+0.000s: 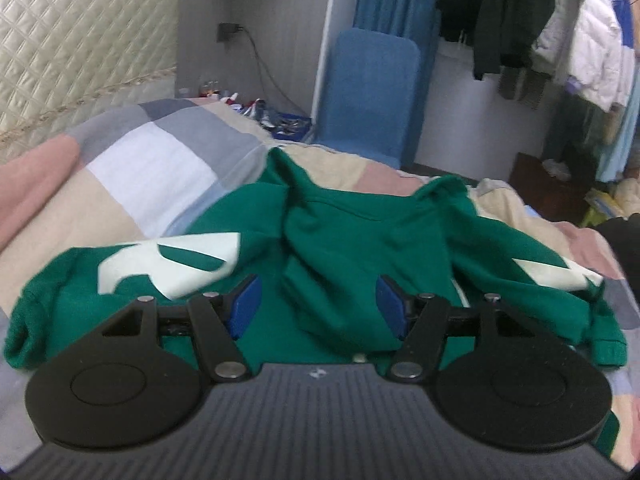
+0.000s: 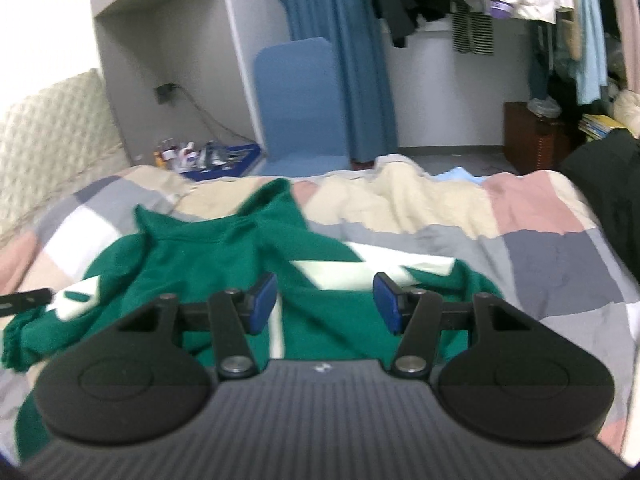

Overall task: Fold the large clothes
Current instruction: 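Release the hoodie and raise both grippers above it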

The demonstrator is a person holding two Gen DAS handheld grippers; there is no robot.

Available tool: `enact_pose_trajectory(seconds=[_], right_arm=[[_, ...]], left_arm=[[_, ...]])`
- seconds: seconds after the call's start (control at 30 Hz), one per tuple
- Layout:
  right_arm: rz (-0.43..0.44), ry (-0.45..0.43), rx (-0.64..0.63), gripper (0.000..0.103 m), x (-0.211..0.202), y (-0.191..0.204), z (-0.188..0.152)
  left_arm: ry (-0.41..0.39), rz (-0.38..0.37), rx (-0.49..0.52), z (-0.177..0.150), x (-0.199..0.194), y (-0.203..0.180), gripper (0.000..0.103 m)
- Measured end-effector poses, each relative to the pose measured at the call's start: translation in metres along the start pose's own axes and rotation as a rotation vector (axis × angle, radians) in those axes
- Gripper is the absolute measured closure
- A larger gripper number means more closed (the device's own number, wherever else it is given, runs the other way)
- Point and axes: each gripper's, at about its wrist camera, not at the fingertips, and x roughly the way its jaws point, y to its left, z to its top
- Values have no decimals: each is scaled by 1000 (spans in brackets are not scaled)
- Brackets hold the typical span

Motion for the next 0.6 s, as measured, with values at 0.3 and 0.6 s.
enact_pose_trajectory(seconds=[0.3,0.6], right_arm=[[89,49,-6,48,3,43,-31],[152,117,-84,18,49,91,-59]], left_arm=[[10,-51,-9,-56,-14,-11,34],[62,-27,32,-82,4,14,34]])
